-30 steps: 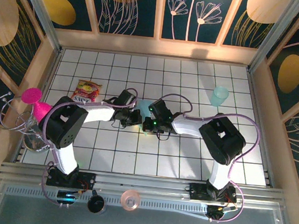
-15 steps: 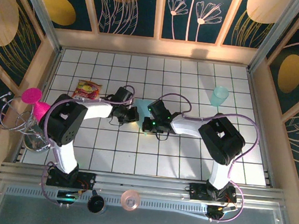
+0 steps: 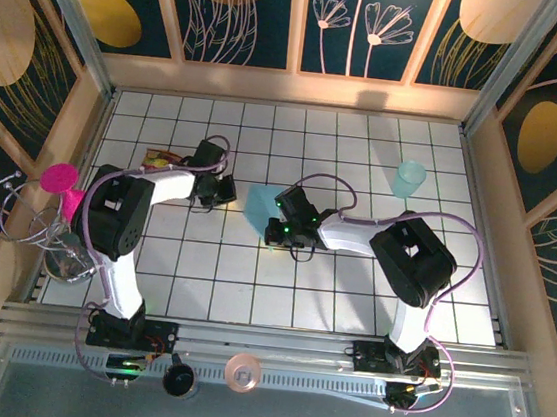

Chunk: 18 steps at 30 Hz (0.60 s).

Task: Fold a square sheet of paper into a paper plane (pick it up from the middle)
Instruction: Third fold the triangle at the center of the table, then fourth fold the wing at the center of the table.

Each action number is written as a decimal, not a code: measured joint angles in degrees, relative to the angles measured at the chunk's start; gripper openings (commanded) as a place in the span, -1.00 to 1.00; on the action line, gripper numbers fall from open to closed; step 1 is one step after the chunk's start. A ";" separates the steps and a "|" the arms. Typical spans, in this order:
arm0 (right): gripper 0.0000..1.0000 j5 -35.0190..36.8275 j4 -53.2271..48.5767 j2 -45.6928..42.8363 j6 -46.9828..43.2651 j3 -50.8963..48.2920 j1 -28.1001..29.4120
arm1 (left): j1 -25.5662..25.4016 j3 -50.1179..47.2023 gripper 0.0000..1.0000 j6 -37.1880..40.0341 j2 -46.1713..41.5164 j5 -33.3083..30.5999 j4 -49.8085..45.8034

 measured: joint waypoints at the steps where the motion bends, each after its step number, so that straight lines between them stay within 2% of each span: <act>1: -1.00 0.00 0.00 -0.11 0.00 0.00 0.00 | 0.48 0.15 -0.81 0.02 -0.02 -0.44 -0.07; 2: -1.00 0.00 -0.02 -0.26 0.02 0.00 0.00 | 0.76 0.17 -0.80 0.02 -0.09 -0.57 -0.02; 7: -0.57 0.09 0.55 -2.25 1.68 -0.50 -0.31 | 0.66 -2.75 -0.55 -2.34 -4.48 2.56 1.90; 10: -0.38 0.59 4.63 -4.85 4.39 -1.01 -0.70 | 0.13 -6.73 -0.36 -4.55 -9.05 5.09 4.46; 15: -0.30 1.49 12.55 -6.23 10.40 -1.90 -0.98 | -1.51 -13.00 -0.24 -8.52 -13.33 8.79 8.02; 18: -0.29 1.57 13.64 -6.01 12.57 -2.62 -0.98 | -2.56 -15.89 -0.22 -10.82 -13.33 10.93 10.10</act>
